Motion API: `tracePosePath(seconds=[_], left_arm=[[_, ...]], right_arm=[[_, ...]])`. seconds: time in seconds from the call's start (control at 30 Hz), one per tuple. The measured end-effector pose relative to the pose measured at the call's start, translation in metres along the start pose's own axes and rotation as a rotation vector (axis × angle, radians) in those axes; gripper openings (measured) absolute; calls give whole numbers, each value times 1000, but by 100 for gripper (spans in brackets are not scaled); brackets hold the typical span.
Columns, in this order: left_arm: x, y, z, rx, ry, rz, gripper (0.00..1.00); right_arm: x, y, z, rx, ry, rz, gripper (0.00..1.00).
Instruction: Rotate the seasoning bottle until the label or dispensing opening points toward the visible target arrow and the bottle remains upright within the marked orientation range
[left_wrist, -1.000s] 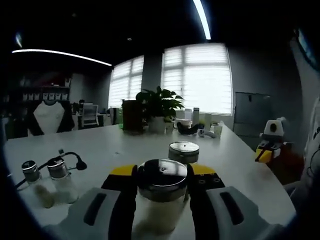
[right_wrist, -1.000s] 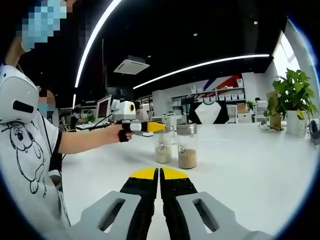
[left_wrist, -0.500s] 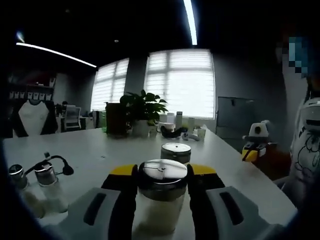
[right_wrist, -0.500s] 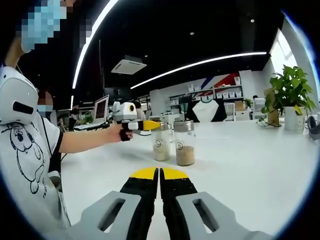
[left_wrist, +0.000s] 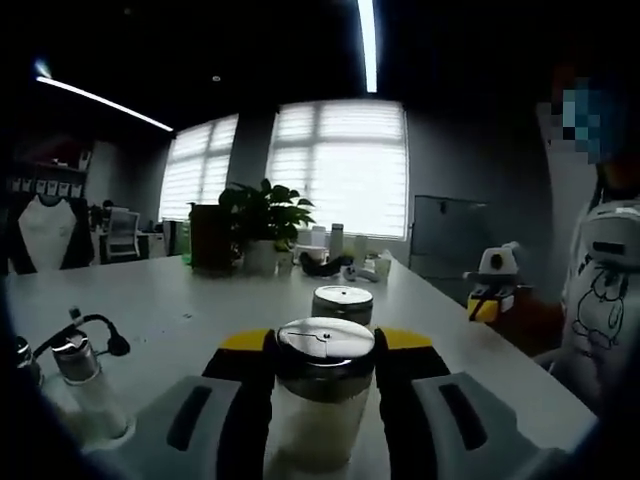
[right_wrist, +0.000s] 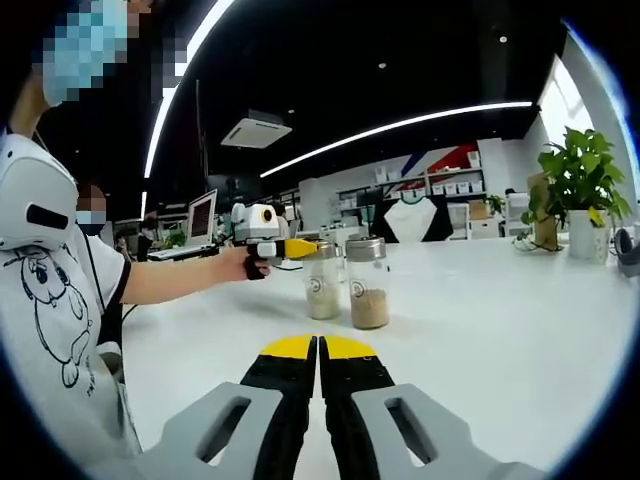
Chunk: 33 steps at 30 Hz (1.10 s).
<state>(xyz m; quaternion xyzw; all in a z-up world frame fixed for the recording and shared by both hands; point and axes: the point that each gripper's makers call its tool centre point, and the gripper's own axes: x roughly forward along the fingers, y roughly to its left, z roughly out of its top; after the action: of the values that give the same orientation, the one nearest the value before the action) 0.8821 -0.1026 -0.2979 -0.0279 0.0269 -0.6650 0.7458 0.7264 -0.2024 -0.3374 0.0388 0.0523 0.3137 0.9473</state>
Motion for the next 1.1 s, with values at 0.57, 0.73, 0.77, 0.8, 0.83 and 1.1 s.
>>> tracePosePath(seconds=[0.57, 0.73, 0.77, 0.8, 0.83, 1.1], left_arm=[[-2, 0, 12, -46, -43, 31, 57], [-7, 1, 13, -7, -20, 106, 55], [-8, 0, 13, -9, -20, 127, 55], [-9, 1, 13, -6, -24, 144, 56], [-9, -1, 13, 0, -25, 156, 56], [-8, 10, 4, 95, 63, 224, 52]], right_arm=[[0, 3, 4, -13, -2, 2, 0], [0, 7, 3, -14, -3, 6, 0], [0, 7, 3, -13, -4, 6, 0], [0, 7, 3, -11, -5, 6, 0], [1, 7, 3, -11, -6, 5, 0], [2, 8, 5, -15, -8, 6, 0]])
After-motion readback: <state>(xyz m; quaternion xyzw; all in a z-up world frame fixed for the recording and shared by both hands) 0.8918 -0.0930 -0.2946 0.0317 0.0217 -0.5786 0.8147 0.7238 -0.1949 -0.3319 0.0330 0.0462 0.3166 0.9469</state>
